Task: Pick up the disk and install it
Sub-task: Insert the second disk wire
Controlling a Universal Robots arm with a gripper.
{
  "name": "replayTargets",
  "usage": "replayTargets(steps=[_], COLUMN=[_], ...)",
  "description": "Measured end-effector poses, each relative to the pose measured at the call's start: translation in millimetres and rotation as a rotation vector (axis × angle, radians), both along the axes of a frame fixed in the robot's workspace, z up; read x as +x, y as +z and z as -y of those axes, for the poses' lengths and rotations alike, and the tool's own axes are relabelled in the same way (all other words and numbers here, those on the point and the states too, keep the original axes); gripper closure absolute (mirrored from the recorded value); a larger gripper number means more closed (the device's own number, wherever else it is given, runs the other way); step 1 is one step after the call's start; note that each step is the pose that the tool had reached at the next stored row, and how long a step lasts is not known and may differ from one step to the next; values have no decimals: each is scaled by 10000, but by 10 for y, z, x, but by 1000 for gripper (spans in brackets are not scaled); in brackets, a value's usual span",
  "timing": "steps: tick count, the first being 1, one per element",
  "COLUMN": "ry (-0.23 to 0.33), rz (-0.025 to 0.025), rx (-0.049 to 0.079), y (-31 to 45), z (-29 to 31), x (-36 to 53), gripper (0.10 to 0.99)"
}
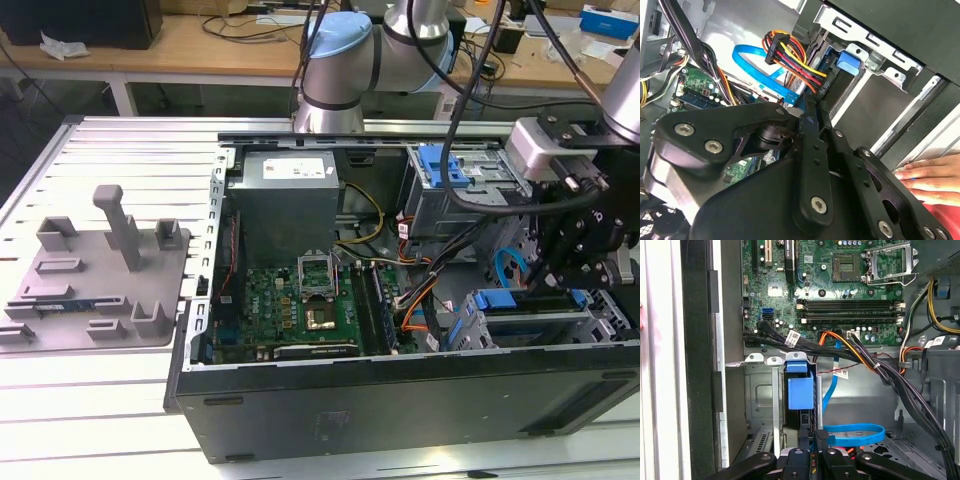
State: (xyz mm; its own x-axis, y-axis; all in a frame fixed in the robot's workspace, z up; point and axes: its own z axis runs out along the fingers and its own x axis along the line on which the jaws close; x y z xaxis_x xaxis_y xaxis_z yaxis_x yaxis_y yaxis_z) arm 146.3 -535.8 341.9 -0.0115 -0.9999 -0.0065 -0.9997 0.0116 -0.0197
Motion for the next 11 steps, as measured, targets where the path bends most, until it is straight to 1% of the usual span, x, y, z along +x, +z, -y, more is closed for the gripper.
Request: replayTargets(steps=[4, 5, 7, 8, 9, 10, 11], ry=[-1, -1, 0, -1, 0, 0, 0], rz=[-5, -6, -6, -7, -6, -6, -6], rx=[-11, -12, 7, 15, -16, -64, -88], y=[-40, -64, -64, -37, 9, 82, 126], z=[1, 0, -3, -6, -11, -18, -25], x=[-1, 0, 0, 0, 0, 0, 0], gripper=[925, 925, 925, 918, 859, 859, 788])
